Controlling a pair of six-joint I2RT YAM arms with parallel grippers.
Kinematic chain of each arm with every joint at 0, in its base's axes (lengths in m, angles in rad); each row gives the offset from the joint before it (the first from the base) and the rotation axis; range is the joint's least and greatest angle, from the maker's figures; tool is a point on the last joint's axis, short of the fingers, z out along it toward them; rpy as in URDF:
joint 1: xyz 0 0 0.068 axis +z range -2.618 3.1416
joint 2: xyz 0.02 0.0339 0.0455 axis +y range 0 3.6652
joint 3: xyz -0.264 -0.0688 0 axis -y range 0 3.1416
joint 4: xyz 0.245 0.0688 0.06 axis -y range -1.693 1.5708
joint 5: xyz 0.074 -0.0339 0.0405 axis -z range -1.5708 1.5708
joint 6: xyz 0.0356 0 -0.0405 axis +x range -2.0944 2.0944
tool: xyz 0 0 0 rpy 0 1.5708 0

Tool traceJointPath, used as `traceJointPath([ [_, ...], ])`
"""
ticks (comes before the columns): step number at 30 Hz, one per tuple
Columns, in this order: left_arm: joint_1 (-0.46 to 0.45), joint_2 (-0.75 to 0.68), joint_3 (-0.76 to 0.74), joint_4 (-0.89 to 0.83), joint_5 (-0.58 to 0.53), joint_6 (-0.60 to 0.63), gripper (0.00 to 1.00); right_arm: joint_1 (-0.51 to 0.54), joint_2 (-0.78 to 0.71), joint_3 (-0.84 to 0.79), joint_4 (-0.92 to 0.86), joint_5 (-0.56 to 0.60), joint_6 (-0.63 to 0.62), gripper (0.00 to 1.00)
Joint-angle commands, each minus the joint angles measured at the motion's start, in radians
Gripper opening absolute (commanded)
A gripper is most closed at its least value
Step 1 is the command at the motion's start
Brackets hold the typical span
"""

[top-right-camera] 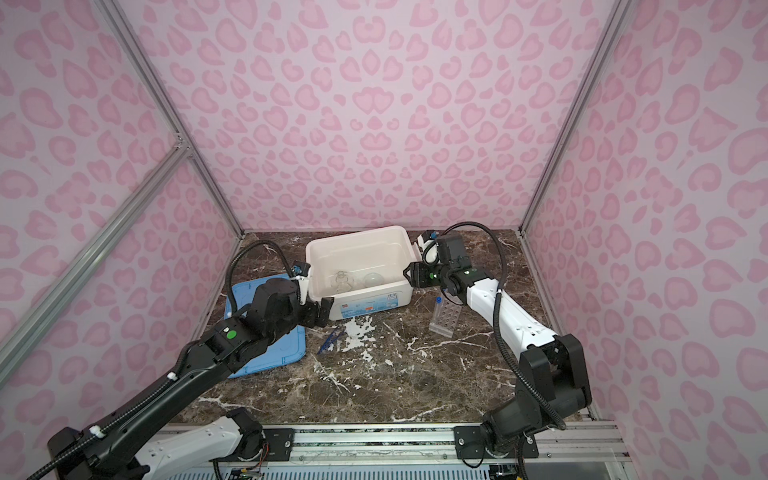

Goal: Organize the chemistry lab equipment
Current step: 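Move the left gripper down over the blue tweezers beside the bin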

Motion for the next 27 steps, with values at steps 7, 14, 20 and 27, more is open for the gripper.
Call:
traceJointPath([
  [7,-0.007,-0.147,-0.258,-0.030,-0.026,-0.237,0.99,0.000,0.030,0.008,0.027,-0.022,-0.003,0.64],
  [14,-0.041,-0.035,-0.311,0.010,-0.020,-0.274,0.96,0.000,0.027,0.004,0.024,-0.016,-0.004,0.65],
  [20,-0.053,0.041,-0.340,0.093,0.007,-0.277,0.94,0.000,0.026,-0.010,0.022,-0.008,-0.004,0.65],
  [27,-0.054,0.141,-0.320,0.146,0.057,-0.238,0.89,0.000,0.025,-0.016,0.023,-0.007,-0.001,0.65],
])
